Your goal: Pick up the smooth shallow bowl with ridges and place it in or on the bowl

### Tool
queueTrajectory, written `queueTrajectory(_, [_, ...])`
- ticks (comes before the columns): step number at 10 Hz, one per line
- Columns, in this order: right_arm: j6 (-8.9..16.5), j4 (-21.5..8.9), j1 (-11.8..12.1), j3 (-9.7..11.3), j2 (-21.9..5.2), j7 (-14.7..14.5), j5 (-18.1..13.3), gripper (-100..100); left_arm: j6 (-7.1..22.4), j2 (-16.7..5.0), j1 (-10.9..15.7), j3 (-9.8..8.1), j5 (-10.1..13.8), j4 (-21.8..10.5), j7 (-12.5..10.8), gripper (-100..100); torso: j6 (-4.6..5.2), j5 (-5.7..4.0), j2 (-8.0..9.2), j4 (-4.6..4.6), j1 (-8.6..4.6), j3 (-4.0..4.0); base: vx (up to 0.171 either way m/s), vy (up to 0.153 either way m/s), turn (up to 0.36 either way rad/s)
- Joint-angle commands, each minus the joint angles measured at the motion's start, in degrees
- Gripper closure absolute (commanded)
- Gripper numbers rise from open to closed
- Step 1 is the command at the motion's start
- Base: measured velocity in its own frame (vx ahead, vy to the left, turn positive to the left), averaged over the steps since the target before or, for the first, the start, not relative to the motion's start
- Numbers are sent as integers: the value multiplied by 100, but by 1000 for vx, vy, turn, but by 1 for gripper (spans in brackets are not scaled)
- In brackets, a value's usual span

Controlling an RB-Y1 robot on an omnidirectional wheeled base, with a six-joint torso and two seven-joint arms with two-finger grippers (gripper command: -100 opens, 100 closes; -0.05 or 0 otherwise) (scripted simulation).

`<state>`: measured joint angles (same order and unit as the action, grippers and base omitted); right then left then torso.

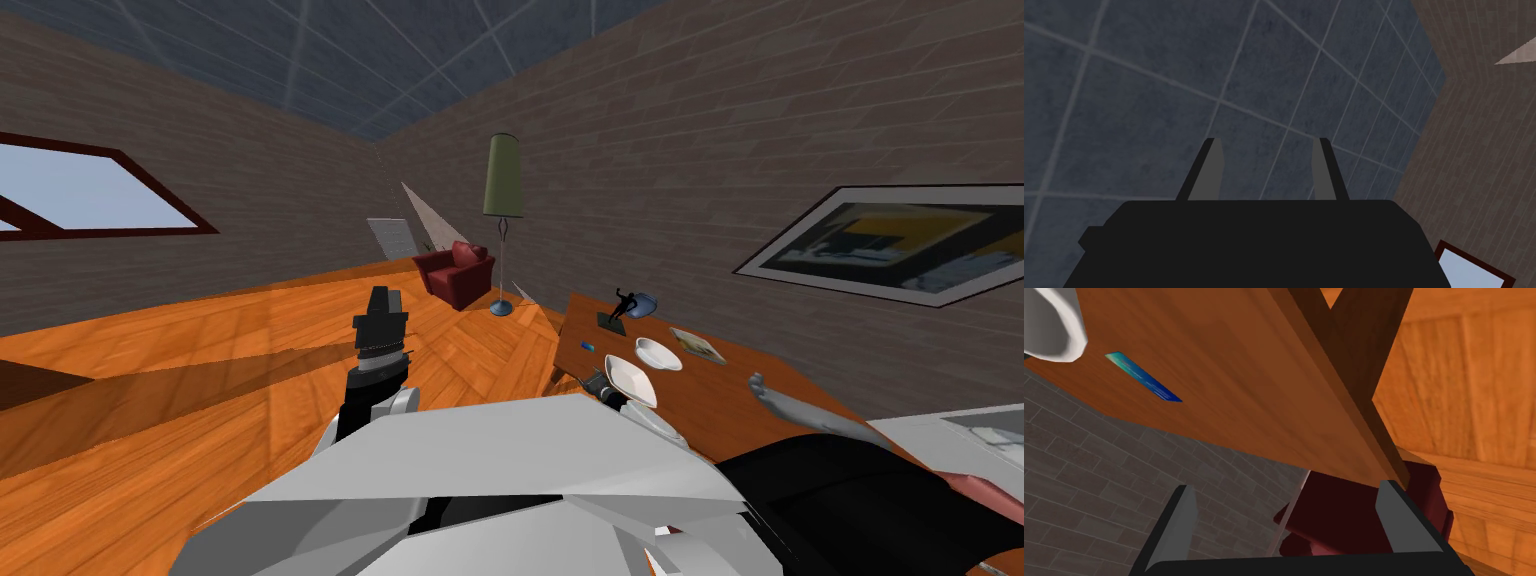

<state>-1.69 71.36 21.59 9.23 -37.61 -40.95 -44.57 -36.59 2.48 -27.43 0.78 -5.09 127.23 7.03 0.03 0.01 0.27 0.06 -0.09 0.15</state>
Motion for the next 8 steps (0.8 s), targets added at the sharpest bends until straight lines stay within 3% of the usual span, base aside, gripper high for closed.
queueTrajectory(1, [236,-286,22,86,-157,-207,-235,-100,0,0,0,0,0,0,0,0,0,0,0,0,0,0,-58,-20,152])
queueTrajectory(8, [678,-1363,-163,323,-636,-649,-785,-100,0,0,0,0,0,0,0,0,1,1,-3,0,4,-2,-45,-9,79])
